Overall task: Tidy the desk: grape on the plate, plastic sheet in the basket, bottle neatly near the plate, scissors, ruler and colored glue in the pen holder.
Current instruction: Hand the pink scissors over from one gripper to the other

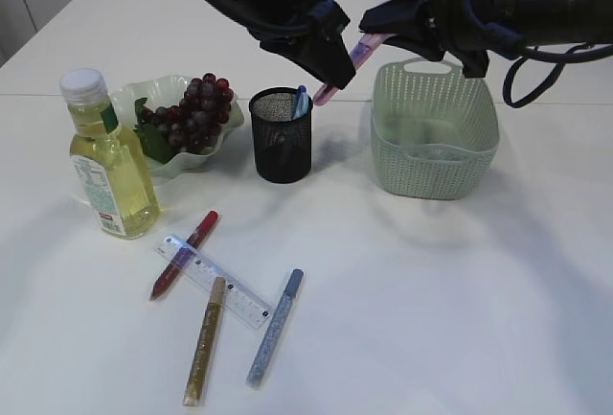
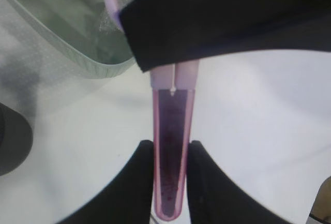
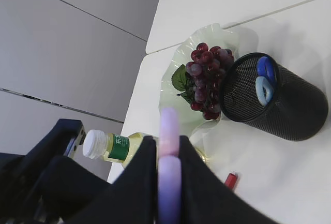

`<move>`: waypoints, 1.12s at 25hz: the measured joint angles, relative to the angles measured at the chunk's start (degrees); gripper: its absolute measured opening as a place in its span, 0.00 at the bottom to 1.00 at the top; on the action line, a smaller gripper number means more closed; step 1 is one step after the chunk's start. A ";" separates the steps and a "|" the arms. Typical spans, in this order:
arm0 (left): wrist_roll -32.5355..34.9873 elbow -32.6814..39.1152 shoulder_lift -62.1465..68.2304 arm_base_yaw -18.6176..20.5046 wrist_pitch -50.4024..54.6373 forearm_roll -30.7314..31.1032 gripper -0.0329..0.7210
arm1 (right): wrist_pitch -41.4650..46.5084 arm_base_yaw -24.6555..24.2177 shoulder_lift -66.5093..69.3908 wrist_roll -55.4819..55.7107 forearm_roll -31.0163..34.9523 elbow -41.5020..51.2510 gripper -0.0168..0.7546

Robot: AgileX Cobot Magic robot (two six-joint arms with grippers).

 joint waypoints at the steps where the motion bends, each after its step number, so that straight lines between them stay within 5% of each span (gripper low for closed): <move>1: 0.00 0.00 0.00 0.00 0.00 -0.03 0.23 | 0.00 0.00 0.00 -0.04 0.00 0.00 0.13; 28: 0.13 -0.10 0.00 0.00 -0.13 -1.47 0.29 | 0.12 0.00 0.00 -0.92 -0.39 0.00 0.13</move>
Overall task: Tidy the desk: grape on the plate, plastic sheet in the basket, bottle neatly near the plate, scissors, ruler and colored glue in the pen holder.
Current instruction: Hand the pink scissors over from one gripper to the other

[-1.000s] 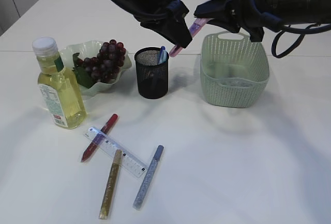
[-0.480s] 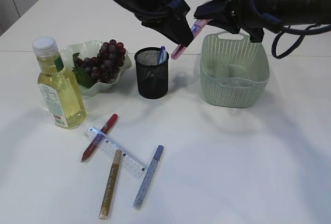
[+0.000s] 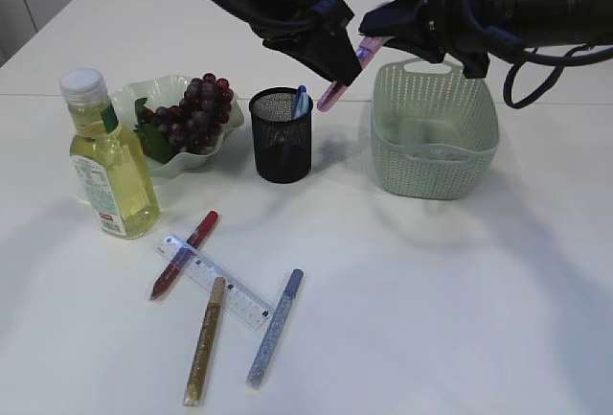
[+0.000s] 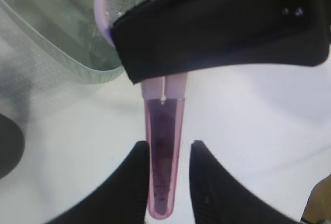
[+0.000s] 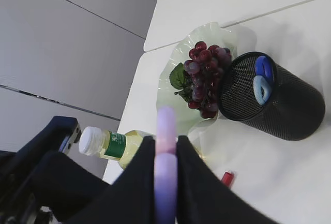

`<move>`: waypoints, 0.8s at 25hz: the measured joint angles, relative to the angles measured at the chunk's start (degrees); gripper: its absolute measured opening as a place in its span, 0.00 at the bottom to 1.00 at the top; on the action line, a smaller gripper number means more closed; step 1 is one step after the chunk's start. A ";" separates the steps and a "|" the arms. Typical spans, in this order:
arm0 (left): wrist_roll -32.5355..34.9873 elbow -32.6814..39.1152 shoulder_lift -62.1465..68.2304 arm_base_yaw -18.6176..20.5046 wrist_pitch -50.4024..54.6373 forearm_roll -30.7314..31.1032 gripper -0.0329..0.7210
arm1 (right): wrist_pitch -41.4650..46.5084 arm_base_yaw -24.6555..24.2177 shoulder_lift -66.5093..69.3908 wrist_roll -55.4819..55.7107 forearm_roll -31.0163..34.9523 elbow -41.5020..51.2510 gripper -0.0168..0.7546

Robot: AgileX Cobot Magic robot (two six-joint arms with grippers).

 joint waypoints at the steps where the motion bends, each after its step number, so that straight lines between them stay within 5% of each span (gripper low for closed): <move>1: 0.00 0.00 0.00 0.00 0.00 -0.09 0.31 | 0.00 0.00 0.00 -0.27 0.00 0.00 0.13; 12: 0.09 0.00 -0.13 0.00 0.00 0.67 0.37 | 0.00 0.00 0.00 -3.93 0.00 0.00 0.13; 20: -3.63 -0.14 -0.60 0.00 3.80 10.05 0.38 | 0.22 0.00 0.00 -4.90 -0.63 0.00 0.13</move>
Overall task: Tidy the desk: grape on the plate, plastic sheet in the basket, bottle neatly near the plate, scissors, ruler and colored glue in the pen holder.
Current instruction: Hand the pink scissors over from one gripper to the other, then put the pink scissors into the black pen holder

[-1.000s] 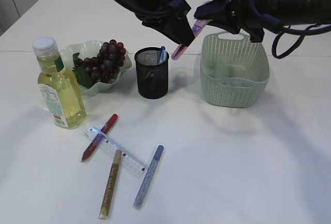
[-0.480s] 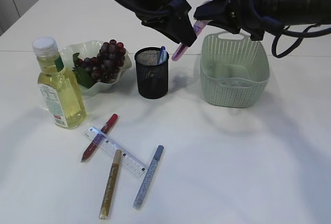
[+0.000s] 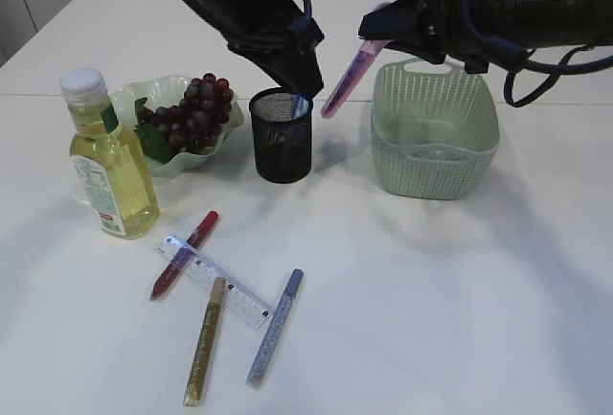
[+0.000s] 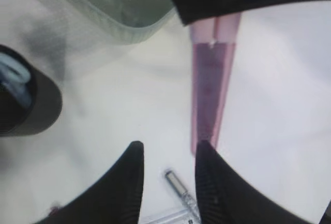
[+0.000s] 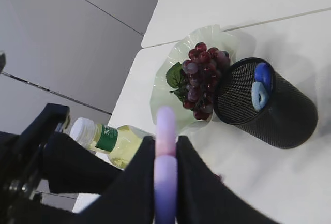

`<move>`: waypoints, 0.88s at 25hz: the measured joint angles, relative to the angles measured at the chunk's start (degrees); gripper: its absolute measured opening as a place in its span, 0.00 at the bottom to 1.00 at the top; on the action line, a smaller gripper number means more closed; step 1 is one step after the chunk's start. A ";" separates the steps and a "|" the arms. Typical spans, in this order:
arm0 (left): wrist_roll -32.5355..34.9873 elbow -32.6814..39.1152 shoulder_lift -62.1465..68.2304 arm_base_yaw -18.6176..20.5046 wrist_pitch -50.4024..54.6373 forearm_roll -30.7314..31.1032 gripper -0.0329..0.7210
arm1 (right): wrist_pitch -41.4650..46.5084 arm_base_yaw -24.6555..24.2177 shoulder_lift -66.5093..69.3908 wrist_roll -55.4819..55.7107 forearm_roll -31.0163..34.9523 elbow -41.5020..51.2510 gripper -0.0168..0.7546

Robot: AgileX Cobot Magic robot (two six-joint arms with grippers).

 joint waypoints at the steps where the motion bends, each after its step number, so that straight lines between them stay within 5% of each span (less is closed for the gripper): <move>1: -1.00 -0.53 0.00 0.00 0.64 1.41 0.38 | 0.00 0.00 0.00 0.00 -0.46 0.00 0.13; 13: -27.79 -13.24 -0.92 0.00 3.98 18.76 0.38 | 2.30 0.00 0.00 -0.13 -8.59 -0.10 0.13; 22: -29.95 -13.49 -2.10 0.00 4.37 22.98 0.37 | 2.61 1.29 0.00 -0.13 -20.00 -7.46 0.13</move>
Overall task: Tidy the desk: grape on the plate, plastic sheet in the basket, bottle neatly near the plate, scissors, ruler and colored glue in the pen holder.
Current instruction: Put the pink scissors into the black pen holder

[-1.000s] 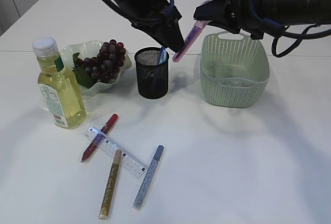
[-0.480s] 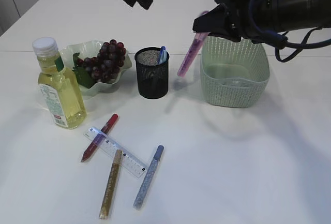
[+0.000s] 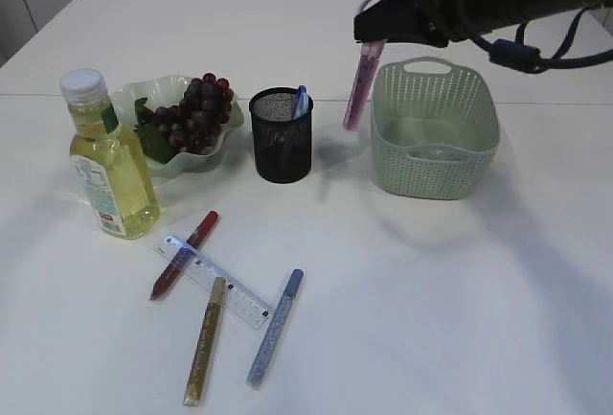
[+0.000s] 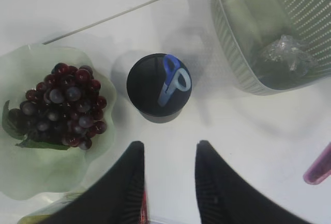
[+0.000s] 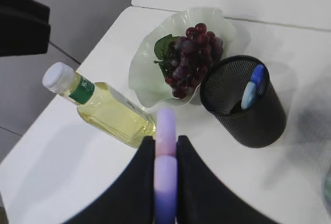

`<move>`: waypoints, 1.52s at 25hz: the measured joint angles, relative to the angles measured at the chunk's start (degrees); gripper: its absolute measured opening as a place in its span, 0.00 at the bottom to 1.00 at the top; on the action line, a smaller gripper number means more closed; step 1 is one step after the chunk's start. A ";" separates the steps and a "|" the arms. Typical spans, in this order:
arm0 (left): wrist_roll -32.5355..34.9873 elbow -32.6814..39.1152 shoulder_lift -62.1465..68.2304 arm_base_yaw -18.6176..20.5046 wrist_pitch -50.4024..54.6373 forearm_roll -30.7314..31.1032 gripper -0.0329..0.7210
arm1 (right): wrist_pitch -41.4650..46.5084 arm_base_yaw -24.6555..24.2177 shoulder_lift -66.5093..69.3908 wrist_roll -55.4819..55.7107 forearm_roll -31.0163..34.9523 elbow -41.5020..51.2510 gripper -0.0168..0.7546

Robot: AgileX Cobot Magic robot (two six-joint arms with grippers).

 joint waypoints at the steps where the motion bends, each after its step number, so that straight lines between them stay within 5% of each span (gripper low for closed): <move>1: 0.00 0.00 -0.04 0.00 0.09 0.15 0.37 | -0.35 0.82 0.00 0.00 -2.47 -1.14 0.13; 6: 0.00 0.00 -1.15 0.00 0.21 3.08 0.37 | -4.72 4.89 0.00 -0.12 -10.86 -4.42 0.13; 18: 0.00 0.00 -4.20 0.00 0.30 14.55 0.37 | -19.48 12.65 5.62 -2.72 -16.72 -10.45 0.13; 38: 0.00 0.00 -4.20 0.00 0.30 21.50 0.37 | -26.82 14.35 24.16 -7.36 -10.72 -28.56 0.13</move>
